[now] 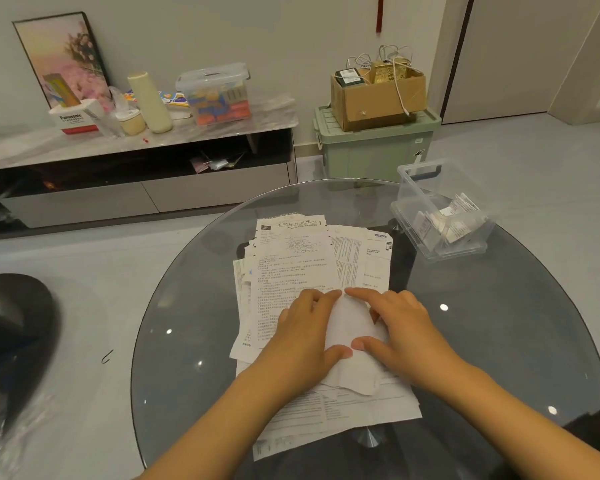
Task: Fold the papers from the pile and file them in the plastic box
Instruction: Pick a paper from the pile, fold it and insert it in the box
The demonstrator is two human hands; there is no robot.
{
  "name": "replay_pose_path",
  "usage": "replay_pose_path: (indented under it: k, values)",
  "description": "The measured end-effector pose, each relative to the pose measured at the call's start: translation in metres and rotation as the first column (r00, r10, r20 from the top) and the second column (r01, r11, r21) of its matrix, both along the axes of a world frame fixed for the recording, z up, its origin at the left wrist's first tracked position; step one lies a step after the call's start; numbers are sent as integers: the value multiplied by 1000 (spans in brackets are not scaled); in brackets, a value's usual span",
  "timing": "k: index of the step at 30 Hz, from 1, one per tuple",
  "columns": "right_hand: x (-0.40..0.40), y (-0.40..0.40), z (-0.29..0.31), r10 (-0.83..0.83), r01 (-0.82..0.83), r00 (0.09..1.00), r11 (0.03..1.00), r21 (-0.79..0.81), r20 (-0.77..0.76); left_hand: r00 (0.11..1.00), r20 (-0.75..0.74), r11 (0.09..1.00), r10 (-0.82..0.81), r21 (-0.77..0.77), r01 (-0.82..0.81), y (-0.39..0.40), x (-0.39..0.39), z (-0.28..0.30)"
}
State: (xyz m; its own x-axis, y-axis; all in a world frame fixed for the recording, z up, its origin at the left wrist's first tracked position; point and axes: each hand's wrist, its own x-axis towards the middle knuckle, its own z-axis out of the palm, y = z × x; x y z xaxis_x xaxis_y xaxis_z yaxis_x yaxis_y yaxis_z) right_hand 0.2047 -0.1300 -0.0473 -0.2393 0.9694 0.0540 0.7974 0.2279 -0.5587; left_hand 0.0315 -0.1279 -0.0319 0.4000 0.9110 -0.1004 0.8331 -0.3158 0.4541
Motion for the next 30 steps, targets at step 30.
replay_pose_path:
  k: [30]
  values:
    - [9,6,5,79,-84,996,992,100,52,999,19,969,-32,244,27,7,-4,4]
